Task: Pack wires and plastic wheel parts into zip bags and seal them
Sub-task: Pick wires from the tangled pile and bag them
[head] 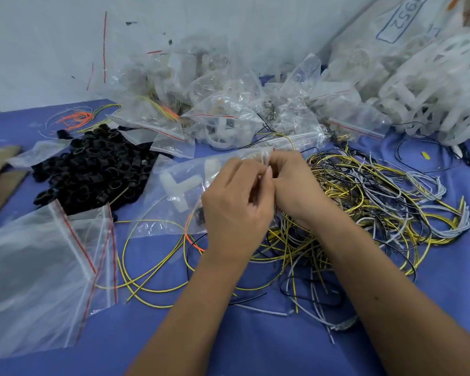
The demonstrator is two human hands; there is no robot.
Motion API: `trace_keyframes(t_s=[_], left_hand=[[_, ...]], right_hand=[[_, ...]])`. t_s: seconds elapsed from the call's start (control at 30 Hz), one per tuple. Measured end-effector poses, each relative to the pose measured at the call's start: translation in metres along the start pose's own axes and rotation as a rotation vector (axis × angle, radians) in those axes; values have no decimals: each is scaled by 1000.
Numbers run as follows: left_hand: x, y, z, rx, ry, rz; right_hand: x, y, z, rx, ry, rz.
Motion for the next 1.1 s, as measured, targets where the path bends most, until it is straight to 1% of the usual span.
trace_keyframes(t_s=[0.07, 0.13, 0.17, 0.2, 0.23, 0.27, 0.3, 0.37, 0.43, 0.53, 0.6, 0.67, 0.73, 0.83, 0.87, 0.93, 1.03, 1.1], left_hand=[[1, 6, -1, -21, 16, -35], [0, 11, -2, -37, 31, -65], [0, 12, -2, -41, 38, -77], [1, 13, -2, -45, 45, -86], [2, 14, -1, -49, 53, -91], [3, 14, -1, -53, 64, -89], [4, 14, -1, -58, 76, -80], [4, 13, -1, -61, 87, -61], [2, 9, -1, -25, 80, -43], [-2, -4, -1, 106, 48, -38], [-6, -16, -2, 208, -10, -27], [-11, -28, -3, 309, -105, 22], [-17, -41, -5, 409, -224, 87], [-21, -50, -6, 489, -340, 181], [-21, -49, -6, 486, -350, 193], [-21, -41, -4, 413, -351, 174], [-24, -21, -4, 260, -363, 98], [-27, -14, -7, 194, -408, 69]], right_hand=[[-4, -6, -4, 35, -29, -20], [-10, -11, -8, 29, -49, 57], [-13, -12, -10, 20, -23, 89], [-15, -10, -11, -8, -47, 143], [-18, -9, -12, -49, -119, 226], [-21, -8, -15, -111, -236, 343], [-22, -6, -17, -116, -313, 367], [-20, -3, -18, -104, -343, 293], [-17, -3, -15, -85, -285, 241], [-11, -2, -7, -65, -167, 199], [-5, 0, -2, -88, -35, 178], [4, 2, 3, -112, 145, 141], [15, 3, 8, -69, 302, 13], [31, 3, 20, 57, 408, -303], [35, 3, 25, 88, 421, -412], [41, 4, 32, 115, 424, -554], [44, 4, 33, 123, 414, -620], [44, 5, 31, 143, 383, -660]])
Point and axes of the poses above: each hand's wrist, its own z-axis towards the middle knuckle, its own x-axis out of the back of the hand, y = z × x, the point moved 2 cm from there along z, towards the middle knuckle, and after that the axes turned 8 degrees about y, right-handed, at the moved point
